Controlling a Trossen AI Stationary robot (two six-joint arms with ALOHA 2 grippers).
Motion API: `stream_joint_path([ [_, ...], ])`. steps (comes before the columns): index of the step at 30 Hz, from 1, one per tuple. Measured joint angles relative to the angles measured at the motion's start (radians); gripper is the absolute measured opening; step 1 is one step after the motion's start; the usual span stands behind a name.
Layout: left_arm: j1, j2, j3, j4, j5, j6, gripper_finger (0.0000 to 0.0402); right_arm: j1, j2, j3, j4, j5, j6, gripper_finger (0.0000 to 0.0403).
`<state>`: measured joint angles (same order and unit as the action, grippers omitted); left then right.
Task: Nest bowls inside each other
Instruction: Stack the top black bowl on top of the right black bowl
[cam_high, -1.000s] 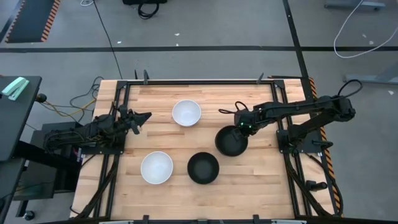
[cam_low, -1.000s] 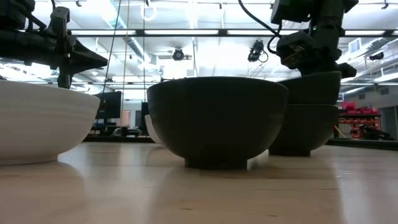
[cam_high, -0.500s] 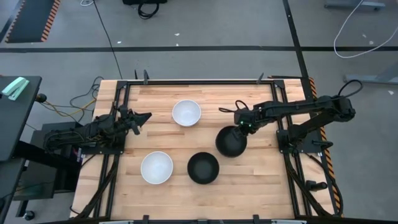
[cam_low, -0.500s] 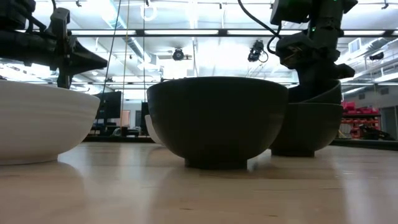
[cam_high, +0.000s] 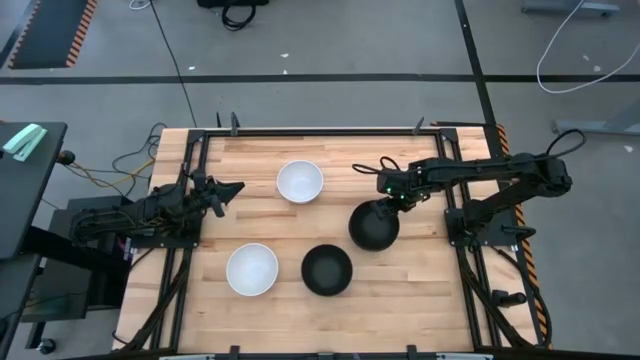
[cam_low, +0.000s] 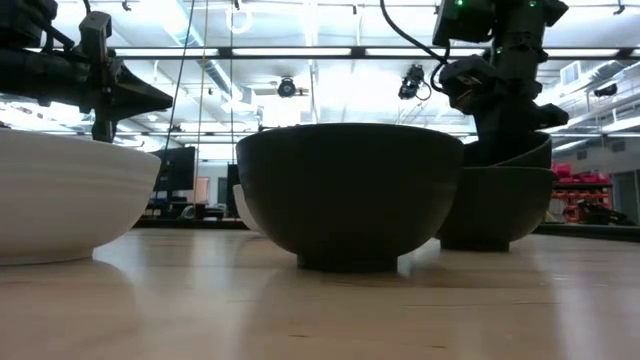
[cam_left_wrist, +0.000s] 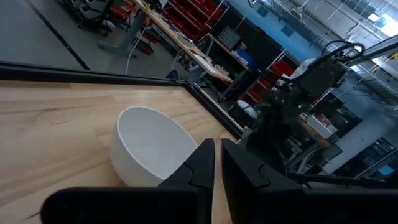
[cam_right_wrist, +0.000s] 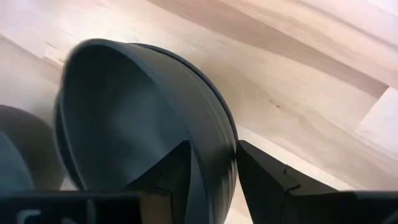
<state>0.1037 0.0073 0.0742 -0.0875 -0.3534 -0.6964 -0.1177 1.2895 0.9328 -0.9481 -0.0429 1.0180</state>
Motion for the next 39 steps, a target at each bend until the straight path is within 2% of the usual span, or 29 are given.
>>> stream_joint_path([
  [6, 0.0, 0.0, 0.0, 0.0, 0.0, 0.001, 0.0029, -0.015, -0.002, 0.102, -0.05, 0.026, -0.026, 0.0135],
  [12, 0.0, 0.0, 0.0, 0.001, 0.0, -0.009, 0.0023, -0.014, -0.003, 0.219, -0.23, 0.069, -0.026, 0.0135],
  [17, 0.0, 0.0, 0.0, 0.0, 0.0, -0.018, 0.003, 0.06, -0.001, 0.252, -0.189, 0.062, 0.001, 0.0116],
  [21, 0.0, 0.0, 0.0, -0.006, 0.0, -0.017, 0.0032, 0.12, 0.0, 0.229, -0.187, 0.063, 0.051, 0.0078],
  [27, 0.0, 0.0, 0.0, -0.024, 0.0, 0.009, 0.0022, 0.159, 0.0, 0.184, -0.155, 0.12, 0.105, 0.0011],
  [39, 0.0, 0.0, 0.0, -0.033, 0.0, 0.005, 0.0031, 0.134, 0.001, -0.037, 0.032, 0.132, 0.11, 0.0006],
])
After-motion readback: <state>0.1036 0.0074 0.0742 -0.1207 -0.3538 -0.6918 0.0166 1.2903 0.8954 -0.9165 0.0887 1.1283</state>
